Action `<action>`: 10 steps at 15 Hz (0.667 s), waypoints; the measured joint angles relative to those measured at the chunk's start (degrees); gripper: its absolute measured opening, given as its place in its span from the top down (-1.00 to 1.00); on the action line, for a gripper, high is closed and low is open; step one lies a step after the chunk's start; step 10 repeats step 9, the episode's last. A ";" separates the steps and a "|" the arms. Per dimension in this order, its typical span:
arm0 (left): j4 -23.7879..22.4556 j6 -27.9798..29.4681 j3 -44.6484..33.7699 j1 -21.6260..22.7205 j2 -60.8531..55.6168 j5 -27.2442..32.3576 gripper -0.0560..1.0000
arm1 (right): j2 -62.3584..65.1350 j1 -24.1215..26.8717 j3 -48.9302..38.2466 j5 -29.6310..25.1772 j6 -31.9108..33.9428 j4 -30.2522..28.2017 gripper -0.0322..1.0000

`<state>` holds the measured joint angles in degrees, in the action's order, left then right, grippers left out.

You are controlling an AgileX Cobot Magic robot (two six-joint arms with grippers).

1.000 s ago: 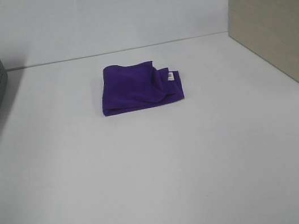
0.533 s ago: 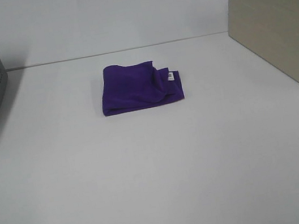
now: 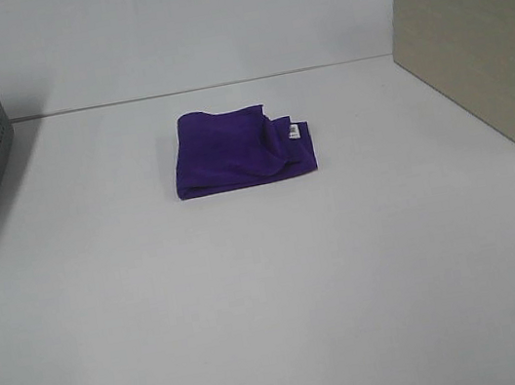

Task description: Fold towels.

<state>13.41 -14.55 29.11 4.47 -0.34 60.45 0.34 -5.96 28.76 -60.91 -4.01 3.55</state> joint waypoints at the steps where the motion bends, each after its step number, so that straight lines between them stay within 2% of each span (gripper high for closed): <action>1: -0.69 0.63 0.00 0.00 0.00 0.00 -0.59 | 0.00 0.00 0.00 0.00 0.00 0.00 -0.54; 10: -0.97 1.20 0.00 0.00 0.00 -0.06 -0.58 | 0.00 0.00 0.00 0.00 -0.06 0.00 -0.54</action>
